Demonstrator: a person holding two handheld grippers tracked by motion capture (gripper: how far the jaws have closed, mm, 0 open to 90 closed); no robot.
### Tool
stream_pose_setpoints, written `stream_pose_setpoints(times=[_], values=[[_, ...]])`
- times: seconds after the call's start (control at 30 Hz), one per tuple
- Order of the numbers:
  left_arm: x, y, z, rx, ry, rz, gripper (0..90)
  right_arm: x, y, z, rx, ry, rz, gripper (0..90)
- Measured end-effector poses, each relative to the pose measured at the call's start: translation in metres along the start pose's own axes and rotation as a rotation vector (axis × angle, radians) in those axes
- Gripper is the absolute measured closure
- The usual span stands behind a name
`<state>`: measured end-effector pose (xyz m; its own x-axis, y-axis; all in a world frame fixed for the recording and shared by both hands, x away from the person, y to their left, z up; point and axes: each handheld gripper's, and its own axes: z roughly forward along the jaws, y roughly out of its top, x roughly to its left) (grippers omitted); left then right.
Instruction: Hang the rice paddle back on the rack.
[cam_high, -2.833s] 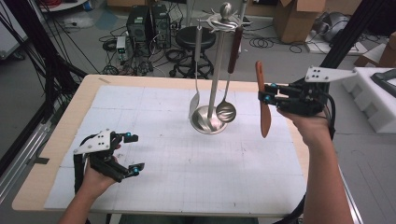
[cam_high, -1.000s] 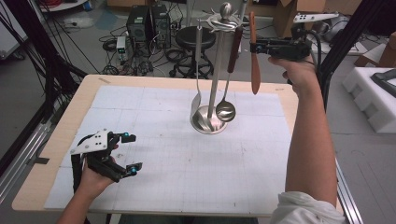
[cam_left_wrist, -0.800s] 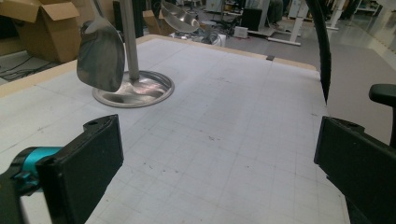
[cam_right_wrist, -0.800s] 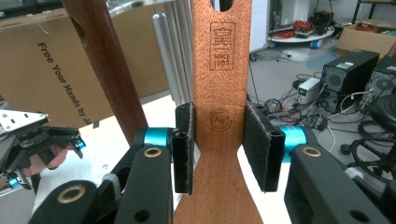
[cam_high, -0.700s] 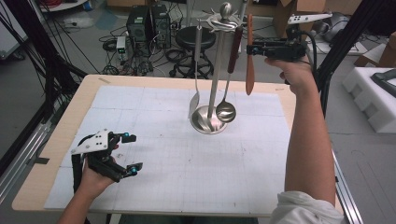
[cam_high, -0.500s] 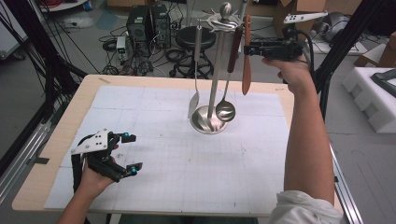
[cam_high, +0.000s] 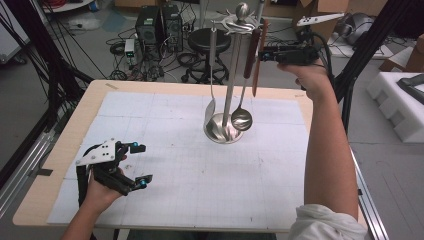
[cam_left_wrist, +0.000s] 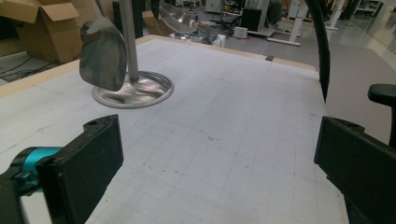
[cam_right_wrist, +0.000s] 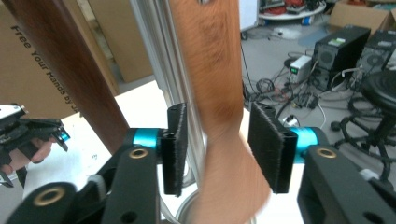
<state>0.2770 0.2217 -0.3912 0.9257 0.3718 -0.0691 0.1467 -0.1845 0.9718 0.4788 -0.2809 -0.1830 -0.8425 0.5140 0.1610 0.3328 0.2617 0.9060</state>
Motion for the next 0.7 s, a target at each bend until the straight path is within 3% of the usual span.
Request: stream_pose_setpoints(times=[0.07, 0.33, 0.7], values=[[0.0, 0.0, 0.0, 0.003, 0.0, 0.002, 1.7, -0.001, -0.001, 0.0, 0.005, -0.023, 0.008, 50.2], [0.001, 0.0, 0.0, 0.002, -0.001, 0.002, 1.7, 0.008, 0.001, -0.01, -0.016, -0.029, -0.018, 45.4], [0.0, 0.001, 0.002, -0.005, -0.005, 0.003, 1.7, 0.037, -0.005, -0.04, -0.064, -0.07, -0.079, 38.1]])
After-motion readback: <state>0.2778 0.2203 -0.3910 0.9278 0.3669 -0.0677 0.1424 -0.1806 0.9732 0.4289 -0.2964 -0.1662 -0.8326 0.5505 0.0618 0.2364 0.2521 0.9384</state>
